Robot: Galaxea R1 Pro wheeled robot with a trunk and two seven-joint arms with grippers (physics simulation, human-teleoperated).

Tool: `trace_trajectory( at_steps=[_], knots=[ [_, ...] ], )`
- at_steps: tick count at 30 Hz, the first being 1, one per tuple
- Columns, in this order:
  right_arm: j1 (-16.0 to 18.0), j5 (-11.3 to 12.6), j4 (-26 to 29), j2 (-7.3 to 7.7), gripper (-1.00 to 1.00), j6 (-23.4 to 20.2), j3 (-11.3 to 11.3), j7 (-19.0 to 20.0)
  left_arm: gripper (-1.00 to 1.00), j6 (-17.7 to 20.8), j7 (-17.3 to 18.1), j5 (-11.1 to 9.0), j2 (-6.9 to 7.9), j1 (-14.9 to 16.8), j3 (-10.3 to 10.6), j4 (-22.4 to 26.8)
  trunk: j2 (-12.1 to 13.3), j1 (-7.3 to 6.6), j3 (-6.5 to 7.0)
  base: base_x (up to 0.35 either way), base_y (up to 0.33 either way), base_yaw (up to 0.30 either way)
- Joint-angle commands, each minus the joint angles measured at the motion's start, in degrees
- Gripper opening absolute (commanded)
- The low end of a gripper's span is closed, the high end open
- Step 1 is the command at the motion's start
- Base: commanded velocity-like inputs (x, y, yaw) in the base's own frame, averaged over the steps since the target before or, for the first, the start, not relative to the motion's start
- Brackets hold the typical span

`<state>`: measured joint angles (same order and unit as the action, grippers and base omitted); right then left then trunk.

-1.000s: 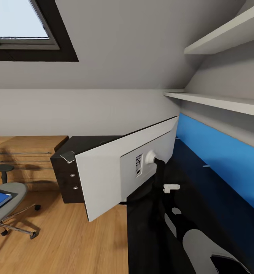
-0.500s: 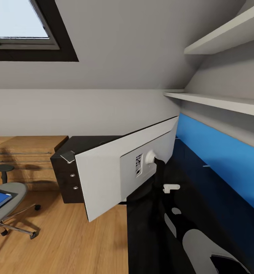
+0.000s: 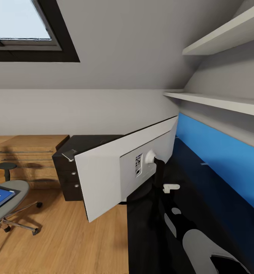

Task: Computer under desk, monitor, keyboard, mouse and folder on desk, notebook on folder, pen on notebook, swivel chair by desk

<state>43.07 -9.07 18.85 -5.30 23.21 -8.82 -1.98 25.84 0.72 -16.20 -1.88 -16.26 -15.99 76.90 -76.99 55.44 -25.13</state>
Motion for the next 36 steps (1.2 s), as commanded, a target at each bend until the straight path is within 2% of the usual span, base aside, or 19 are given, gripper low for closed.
trace_trajectory(
  at_steps=[1, 9, 24, 30, 36],
  knots=[
    [0.1, -0.5, 0.0, -0.06, -1.00, 0.2, -0.3, -0.2, 1.00, 0.3, 0.1, -0.4, -0.05, 0.0, -0.1, 0.1, 0.0, -0.03, -0.04, -0.259, 0.000, 0.000],
    [0.1, -0.5, 0.0, -0.06, -1.00, 0.2, -0.3, -0.2, 1.00, 0.3, 0.1, -0.4, -0.05, 0.0, -0.1, 0.1, 0.0, -0.03, -0.04, -0.268, -0.097, 0.000],
    [0.1, -0.5, 0.0, 0.02, -1.00, 0.2, -0.3, -0.2, 1.00, 0.3, 0.1, -0.4, 0.03, 0.0, -0.2, 0.1, 0.0, -0.03, -0.04, -0.262, -0.222, 0.000],
    [0.1, -0.5, 0.0, 0.03, -1.00, 0.2, -0.3, -0.2, 1.00, 0.3, 0.1, -0.4, 0.05, 0.0, -0.2, -0.4, 0.0, -0.03, -0.04, -0.069, -0.300, 0.000],
    [0.1, -0.5, 0.0, 0.03, -1.00, 0.2, -0.3, -0.2, 1.00, 0.3, 0.0, -0.5, 1.10, 0.0, -0.3, -0.9, 0.0, -0.03, -0.04, -0.005, -0.315, 0.000]
  ],
)
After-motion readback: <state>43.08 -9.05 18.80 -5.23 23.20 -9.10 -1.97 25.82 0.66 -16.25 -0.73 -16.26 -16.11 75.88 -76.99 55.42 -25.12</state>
